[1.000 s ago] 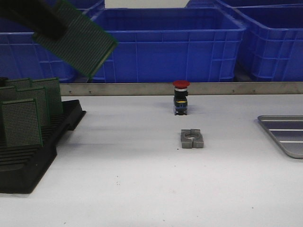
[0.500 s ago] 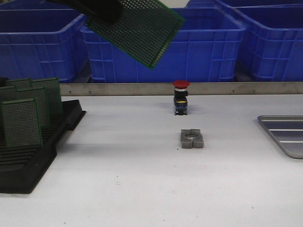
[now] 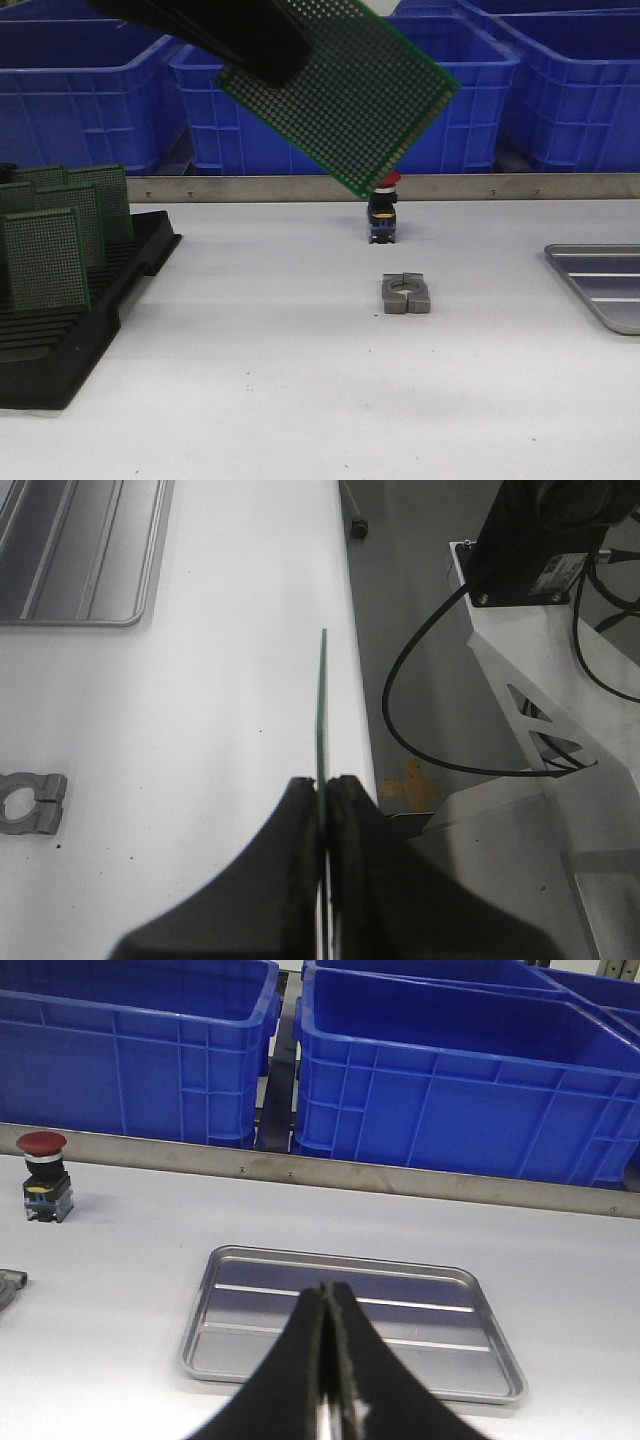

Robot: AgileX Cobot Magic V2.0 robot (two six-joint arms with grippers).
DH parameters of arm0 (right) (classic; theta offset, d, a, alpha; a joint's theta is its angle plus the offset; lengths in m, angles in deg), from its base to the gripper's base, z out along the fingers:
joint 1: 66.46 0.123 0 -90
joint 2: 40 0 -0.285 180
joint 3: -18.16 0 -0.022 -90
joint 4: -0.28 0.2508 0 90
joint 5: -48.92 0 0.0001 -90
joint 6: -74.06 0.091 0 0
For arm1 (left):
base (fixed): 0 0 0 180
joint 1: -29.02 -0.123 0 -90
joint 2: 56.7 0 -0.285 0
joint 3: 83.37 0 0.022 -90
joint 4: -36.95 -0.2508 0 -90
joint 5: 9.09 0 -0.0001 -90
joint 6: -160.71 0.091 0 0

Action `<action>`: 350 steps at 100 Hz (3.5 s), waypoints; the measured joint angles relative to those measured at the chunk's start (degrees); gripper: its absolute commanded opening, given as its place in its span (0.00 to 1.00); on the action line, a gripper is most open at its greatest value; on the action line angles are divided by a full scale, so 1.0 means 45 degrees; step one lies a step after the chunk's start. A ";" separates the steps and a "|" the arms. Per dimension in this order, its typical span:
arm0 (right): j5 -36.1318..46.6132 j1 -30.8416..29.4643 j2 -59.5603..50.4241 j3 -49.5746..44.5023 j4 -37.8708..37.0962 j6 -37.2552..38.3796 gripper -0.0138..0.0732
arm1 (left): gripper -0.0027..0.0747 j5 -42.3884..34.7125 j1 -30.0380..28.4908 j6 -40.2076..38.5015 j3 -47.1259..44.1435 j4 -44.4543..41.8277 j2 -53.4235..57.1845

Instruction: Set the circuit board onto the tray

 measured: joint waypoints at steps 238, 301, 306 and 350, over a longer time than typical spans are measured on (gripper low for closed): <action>-0.8411 0.4984 1.4727 0.7886 1.9927 -2.1921 0.39 | 0.01 0.0000 0.0000 0.0000 -0.0020 -0.0019 0.0000; -0.8718 0.5040 1.4755 0.7678 2.0081 -2.0341 0.08 | 0.66 -0.0782 0.0000 0.0000 -0.0020 -0.0075 0.0000; -0.8550 0.5040 1.4755 0.7501 2.0081 -1.9403 0.08 | 0.66 -0.1093 0.0000 0.0000 -0.0020 -0.0075 0.0000; -0.2716 0.4781 1.4828 0.6893 2.0002 -1.5561 0.08 | 0.66 -0.2675 0.0000 0.0000 -0.0020 -0.0675 0.0000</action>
